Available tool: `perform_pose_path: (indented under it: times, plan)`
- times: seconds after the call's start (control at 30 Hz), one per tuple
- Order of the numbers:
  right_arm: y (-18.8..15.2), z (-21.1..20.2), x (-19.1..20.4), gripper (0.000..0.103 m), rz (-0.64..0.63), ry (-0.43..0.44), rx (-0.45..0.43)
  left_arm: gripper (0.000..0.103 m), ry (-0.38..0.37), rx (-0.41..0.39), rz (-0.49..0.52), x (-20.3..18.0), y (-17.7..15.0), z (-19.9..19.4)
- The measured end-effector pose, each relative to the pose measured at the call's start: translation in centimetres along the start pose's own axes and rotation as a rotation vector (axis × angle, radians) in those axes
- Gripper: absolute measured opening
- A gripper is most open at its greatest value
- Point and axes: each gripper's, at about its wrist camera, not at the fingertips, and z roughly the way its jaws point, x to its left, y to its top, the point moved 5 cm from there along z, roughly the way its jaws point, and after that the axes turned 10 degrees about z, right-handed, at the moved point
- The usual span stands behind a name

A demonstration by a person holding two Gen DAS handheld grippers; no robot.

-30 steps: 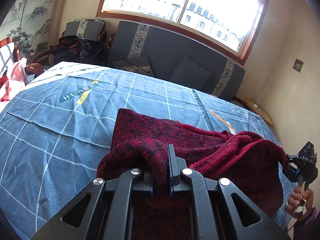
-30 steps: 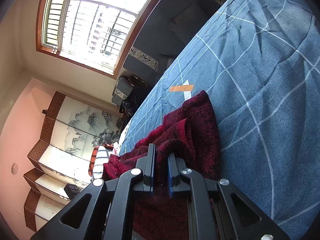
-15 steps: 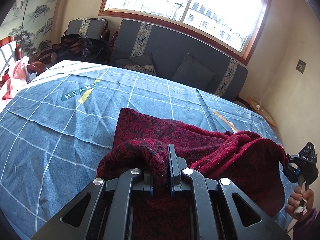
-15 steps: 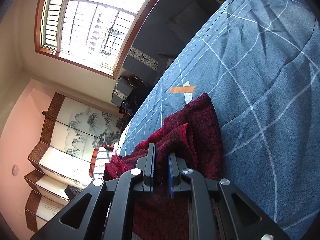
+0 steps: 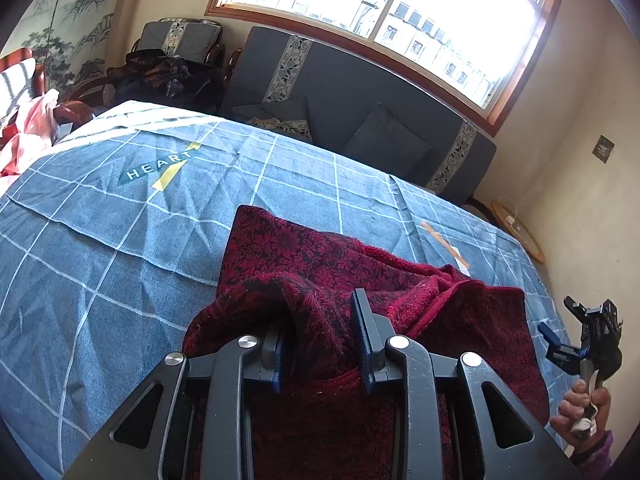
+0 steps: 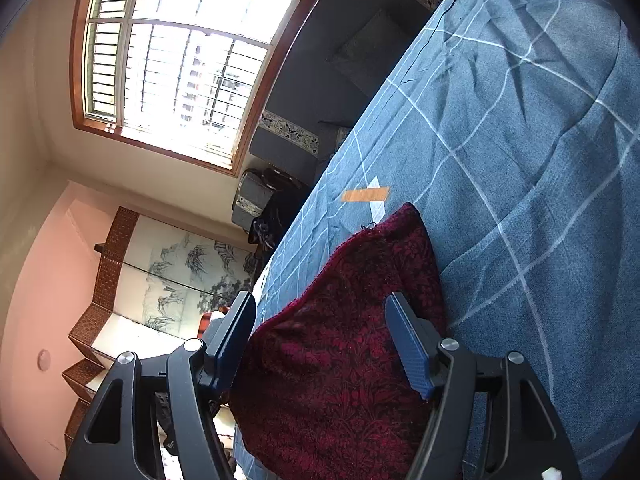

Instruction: Fold small clothes

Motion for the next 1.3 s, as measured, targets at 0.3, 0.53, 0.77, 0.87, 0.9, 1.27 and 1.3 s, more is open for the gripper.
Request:
perform_pose_path:
  times: [0.3,0.53,0.77,0.87,0.9,1.27,1.3]
  plan:
    - [-2.2,-1.6,0.4,0.068,-0.087,-0.040,0.032,0.095,0.078,-0.212,-0.062,1.1,1.9,-4.2]
    - [-7.0,-2.6,0.4,0.071,-0.245,-0.140,0.074,0.096,0.178,-0.135,0.054,3.4,1.3,-5.7]
    - [-11.3,-4.3,-0.4,0.071,-0.381,-0.238,0.088,0.093,0.083,0.083,0.108,5.6,-6.1,-4.7]
    - [-12.3,-4.6,-1.4,0.071,-0.394,-0.276,0.076,0.070,-0.014,0.159,0.073,5.7,-8.7,-3.9]
    - [-12.4,-4.6,-1.8,0.071,-0.384,-0.274,0.074,0.061,-0.035,0.178,0.055,5.5,-9.3,-3.8]
    - [-12.6,-3.7,-2.6,0.018,-0.344,-0.288,0.111,0.009,-0.104,0.242,0.003,4.3,-11.0,-3.9]
    - [-12.5,-3.8,-2.7,0.015,-0.333,-0.285,0.110,0.009,-0.100,0.247,0.002,4.3,-11.1,-4.1]
